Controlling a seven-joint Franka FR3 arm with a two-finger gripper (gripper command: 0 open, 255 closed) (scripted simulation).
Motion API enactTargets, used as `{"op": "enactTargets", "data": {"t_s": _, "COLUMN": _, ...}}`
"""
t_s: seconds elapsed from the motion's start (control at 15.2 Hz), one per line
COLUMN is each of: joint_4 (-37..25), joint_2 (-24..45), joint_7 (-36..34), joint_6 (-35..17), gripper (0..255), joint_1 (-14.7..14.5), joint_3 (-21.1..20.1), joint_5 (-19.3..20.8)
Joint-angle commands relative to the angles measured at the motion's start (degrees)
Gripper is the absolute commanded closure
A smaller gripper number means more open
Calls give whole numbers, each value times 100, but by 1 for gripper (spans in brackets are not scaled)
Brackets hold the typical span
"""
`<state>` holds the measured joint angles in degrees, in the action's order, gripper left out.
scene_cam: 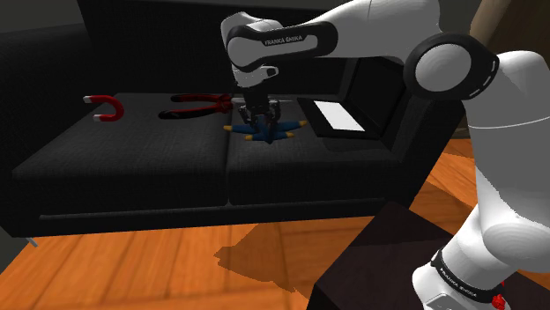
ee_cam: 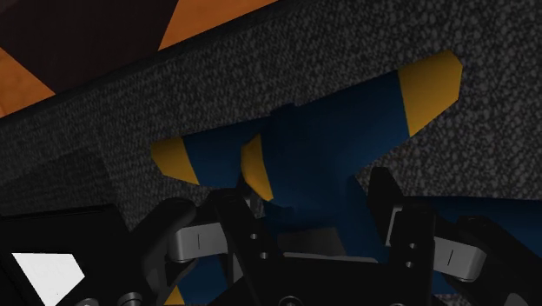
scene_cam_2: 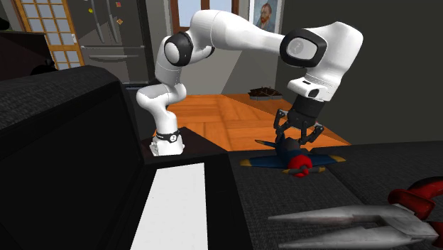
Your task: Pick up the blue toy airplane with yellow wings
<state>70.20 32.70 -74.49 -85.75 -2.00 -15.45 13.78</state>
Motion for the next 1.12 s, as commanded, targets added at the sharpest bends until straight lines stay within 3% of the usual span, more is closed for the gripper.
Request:
{"op": "enactTargets", "data": {"t_s": 0.0, "joint_4": -57, "joint_2": -1, "joint_7": 12, "joint_6": 69, "gripper": 255, "joint_1": -2, "joint_3": 2, "joint_5": -1}}
{"op": "enactTargets", "data": {"t_s": 1.06, "joint_4": -1580, "joint_2": 252, "joint_7": 179, "joint_6": 1315, "gripper": 255, "joint_1": -202, "joint_3": 27, "joint_5": 61}}
